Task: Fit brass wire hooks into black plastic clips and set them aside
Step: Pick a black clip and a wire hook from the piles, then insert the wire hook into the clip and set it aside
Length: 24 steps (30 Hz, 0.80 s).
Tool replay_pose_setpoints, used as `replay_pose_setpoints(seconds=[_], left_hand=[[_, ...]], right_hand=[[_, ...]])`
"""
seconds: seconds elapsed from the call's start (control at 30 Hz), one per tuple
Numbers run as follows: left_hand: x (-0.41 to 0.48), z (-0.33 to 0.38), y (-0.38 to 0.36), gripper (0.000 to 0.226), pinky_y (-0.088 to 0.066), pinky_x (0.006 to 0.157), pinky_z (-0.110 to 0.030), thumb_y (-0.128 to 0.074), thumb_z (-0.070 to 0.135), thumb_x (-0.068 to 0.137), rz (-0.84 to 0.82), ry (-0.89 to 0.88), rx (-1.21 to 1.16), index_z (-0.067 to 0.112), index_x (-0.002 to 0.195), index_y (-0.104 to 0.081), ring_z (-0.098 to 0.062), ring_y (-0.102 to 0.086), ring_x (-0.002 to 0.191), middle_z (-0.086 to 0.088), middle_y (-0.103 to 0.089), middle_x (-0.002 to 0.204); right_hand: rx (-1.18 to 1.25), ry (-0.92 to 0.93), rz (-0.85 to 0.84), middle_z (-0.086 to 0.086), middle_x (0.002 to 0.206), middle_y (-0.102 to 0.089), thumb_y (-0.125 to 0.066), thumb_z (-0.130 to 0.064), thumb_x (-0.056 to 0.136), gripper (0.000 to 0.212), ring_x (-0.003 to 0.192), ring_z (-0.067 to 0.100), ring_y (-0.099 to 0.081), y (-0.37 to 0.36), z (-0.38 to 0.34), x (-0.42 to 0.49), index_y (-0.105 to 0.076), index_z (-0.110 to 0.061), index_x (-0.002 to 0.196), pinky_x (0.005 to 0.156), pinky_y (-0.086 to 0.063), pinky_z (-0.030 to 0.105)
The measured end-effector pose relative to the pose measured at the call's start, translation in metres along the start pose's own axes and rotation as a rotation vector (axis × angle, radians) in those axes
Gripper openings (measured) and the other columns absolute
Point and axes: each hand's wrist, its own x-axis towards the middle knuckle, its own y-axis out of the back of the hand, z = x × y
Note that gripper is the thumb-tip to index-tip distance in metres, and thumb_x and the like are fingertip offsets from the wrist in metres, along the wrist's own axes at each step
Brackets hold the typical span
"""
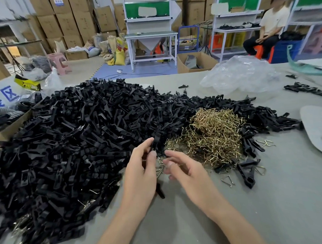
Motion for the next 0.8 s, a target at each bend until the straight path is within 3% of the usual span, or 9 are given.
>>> replay_pose_setpoints(seconds=[0.1,0.2,0.27,0.47,0.67,0.77,0.8], left_hand=[[-0.002,0.004,-0.005,0.036,-0.055,0.078,-0.022,-0.056,0.018,0.101,-0.005,0.09,-0.271,0.052,0.112,-0.062,-0.014,-0.069,0.097,0.015,-0.068,0.102],[-0.007,0.007,-0.014,0.039,-0.06,0.076,-0.038,-0.056,0.011,0.099,-0.002,0.159,-0.486,0.047,0.108,-0.068,-0.029,-0.071,0.094,-0.003,-0.068,0.105],[-0.008,0.008,-0.017,0.038,-0.06,0.078,-0.034,-0.056,0.008,0.099,0.026,0.161,-0.533,0.042,0.109,-0.068,-0.024,-0.068,0.096,-0.003,-0.068,0.105],[-0.013,0.011,-0.018,0.036,-0.055,0.094,-0.053,-0.056,0.009,0.1,0.067,0.126,-0.464,0.041,0.112,-0.065,-0.02,-0.066,0.106,0.009,-0.068,0.107],[-0.017,0.012,-0.019,0.035,-0.056,0.081,-0.028,-0.057,0.012,0.099,0.058,0.072,-0.396,0.044,0.11,-0.063,-0.001,-0.063,0.093,0.021,-0.065,0.1],[-0.016,0.012,-0.017,0.031,-0.052,0.076,-0.019,-0.056,0.008,0.099,0.119,0.082,-0.451,0.037,0.11,-0.062,-0.003,-0.064,0.09,0.017,-0.066,0.096],[-0.014,0.011,-0.015,0.029,-0.052,0.076,-0.02,-0.056,0.006,0.099,0.15,0.102,-0.477,0.031,0.111,-0.062,-0.006,-0.064,0.088,0.014,-0.066,0.093]], right_hand=[[0.023,0.007,-0.091,-0.016,0.111,-0.073,-0.062,-0.025,0.101,0.032,0.099,0.007,-0.07,-0.005,0.0,-0.002,-0.06,-0.037,0.13,0.089,-0.055,0.027],[0.031,0.033,-0.112,-0.013,0.108,-0.075,-0.063,-0.022,0.099,0.032,0.099,0.005,-0.071,-0.008,-0.001,-0.003,-0.063,-0.038,0.127,0.082,-0.053,0.018],[0.024,0.048,-0.088,-0.014,0.103,-0.075,-0.064,-0.021,0.099,0.031,0.095,0.003,-0.071,-0.008,0.0,-0.003,-0.064,-0.04,0.123,0.079,-0.052,0.014],[0.035,0.091,-0.103,-0.015,0.106,-0.075,-0.063,-0.025,0.099,0.025,0.1,0.006,-0.069,-0.011,-0.001,-0.001,-0.066,-0.037,0.12,0.085,-0.053,0.019],[0.171,0.051,-0.101,-0.006,0.106,-0.077,-0.06,-0.013,0.101,0.018,0.102,0.009,-0.071,-0.011,-0.002,0.002,-0.073,-0.023,0.107,0.084,-0.053,0.018],[0.244,-0.046,0.019,0.008,0.099,-0.075,-0.064,-0.013,0.097,0.005,0.092,0.014,-0.07,-0.006,0.001,0.005,-0.068,-0.011,0.099,0.081,-0.058,0.031],[0.261,-0.092,0.06,0.01,0.099,-0.074,-0.065,-0.017,0.096,0.01,0.09,0.015,-0.071,-0.004,0.002,0.007,-0.065,-0.007,0.099,0.082,-0.057,0.039]])
